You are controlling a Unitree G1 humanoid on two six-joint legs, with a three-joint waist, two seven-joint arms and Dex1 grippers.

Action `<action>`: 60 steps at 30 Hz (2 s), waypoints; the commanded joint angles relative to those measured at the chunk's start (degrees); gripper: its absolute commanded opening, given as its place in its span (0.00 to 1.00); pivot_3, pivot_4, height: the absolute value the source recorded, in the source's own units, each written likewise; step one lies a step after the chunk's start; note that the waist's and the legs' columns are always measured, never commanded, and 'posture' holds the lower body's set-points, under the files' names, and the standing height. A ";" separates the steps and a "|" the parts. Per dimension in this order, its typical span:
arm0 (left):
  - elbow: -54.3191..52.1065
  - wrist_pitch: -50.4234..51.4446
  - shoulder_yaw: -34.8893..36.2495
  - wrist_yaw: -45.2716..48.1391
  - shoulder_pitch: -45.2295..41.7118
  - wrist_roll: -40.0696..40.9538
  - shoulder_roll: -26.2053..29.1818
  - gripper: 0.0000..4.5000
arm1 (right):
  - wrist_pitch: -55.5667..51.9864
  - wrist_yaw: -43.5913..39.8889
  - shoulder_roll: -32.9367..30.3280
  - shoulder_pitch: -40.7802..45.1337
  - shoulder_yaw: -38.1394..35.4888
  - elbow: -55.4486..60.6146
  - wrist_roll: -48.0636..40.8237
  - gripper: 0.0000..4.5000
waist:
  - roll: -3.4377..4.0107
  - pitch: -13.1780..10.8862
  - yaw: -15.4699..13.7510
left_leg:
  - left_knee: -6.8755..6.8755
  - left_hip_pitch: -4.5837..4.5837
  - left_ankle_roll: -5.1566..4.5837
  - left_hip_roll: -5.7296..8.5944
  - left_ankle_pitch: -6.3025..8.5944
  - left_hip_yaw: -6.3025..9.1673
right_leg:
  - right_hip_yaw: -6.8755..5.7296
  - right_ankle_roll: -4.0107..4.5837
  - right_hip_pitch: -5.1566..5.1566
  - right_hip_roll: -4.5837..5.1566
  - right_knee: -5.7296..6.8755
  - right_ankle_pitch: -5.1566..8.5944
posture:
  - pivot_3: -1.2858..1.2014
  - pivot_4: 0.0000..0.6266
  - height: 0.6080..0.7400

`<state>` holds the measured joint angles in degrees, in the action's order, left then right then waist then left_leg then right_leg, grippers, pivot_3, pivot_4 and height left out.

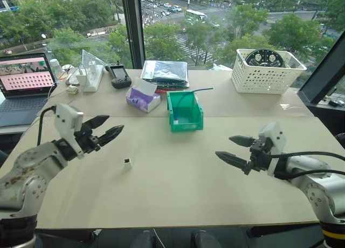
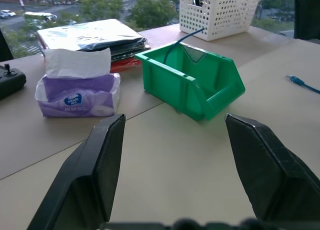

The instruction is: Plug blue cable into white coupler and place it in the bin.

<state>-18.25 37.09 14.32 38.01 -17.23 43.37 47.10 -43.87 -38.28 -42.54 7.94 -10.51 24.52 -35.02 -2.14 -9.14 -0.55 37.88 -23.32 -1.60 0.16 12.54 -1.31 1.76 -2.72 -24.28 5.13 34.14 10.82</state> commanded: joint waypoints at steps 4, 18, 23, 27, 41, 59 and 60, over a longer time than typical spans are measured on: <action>2.89 8.04 -9.20 14.16 -15.32 5.28 1.29 0.76 | -3.25 11.72 -2.07 0.61 -7.94 -7.47 7.35 0.99 | -0.01 -0.01 -0.16 | 0.03 -0.09 0.01 0.04 -0.01 -0.26 | 0.01 -0.01 -0.04 -0.01 -0.03 0.00 | 0.52 0.24 1.00; -1.24 10.41 -11.46 16.84 -12.57 0.94 2.59 0.76 | 11.32 11.62 1.78 21.20 3.47 -44.72 21.75 0.99 | 0.02 -0.03 2.60 | 0.01 0.05 -0.04 -0.13 0.02 -0.34 | 0.62 0.00 -0.06 -0.65 0.01 -0.04 | 0.52 0.24 1.00; -3.80 11.03 -8.70 14.06 -9.27 1.13 2.77 0.76 | 14.38 10.28 3.82 27.03 4.64 -54.17 23.43 0.99 | 0.03 -0.06 2.36 | 0.01 -0.08 -0.05 -0.13 0.02 -0.28 | 0.64 0.34 -0.10 -0.61 -0.01 -0.25 | 0.52 0.24 1.00; -4.75 10.87 -8.06 13.19 -8.16 0.64 2.85 0.76 | 16.15 9.93 5.05 29.17 5.06 -58.51 24.78 0.99 | 0.04 -0.06 2.17 | 0.01 -0.07 -0.04 -0.11 0.02 -0.27 | 0.66 0.33 -0.08 -0.58 -0.01 -0.26 | 0.52 0.24 1.00; -5.13 10.07 -6.89 12.66 -6.78 -0.40 3.43 0.76 | 24.05 -0.37 5.04 30.38 10.94 -58.29 28.82 0.09 | 0.04 -0.06 2.63 | 0.02 0.08 -0.01 -0.12 0.00 -0.25 | 0.68 0.34 0.03 -0.63 0.04 -0.28 | 0.52 0.24 1.00; -5.28 2.48 -14.23 21.43 -5.46 -9.31 7.11 0.76 | 38.70 -38.64 8.49 36.42 36.06 -41.64 35.55 0.00 | 0.15 -0.13 2.45 | 0.02 0.04 0.02 -0.17 -0.01 -0.24 | 0.68 0.36 -0.10 -0.67 0.11 -0.28 | 0.52 0.24 1.00; -5.14 2.06 -14.90 21.79 -5.78 -9.74 6.91 0.76 | 37.98 -38.98 8.86 36.92 36.26 -42.27 35.65 0.00 | 0.15 -0.14 2.28 | 0.02 0.04 0.04 -0.17 -0.01 -0.24 | 0.68 0.37 -0.10 -0.67 0.12 -0.29 | 0.52 0.24 1.00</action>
<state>-22.24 41.09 0.02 58.79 -21.98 34.81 53.69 -5.37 -76.73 -33.47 43.14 26.46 -17.22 0.00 -1.99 -9.27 1.74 37.91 -23.28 -1.56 -0.01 12.52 -1.56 2.43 -2.33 -24.39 4.47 34.28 10.53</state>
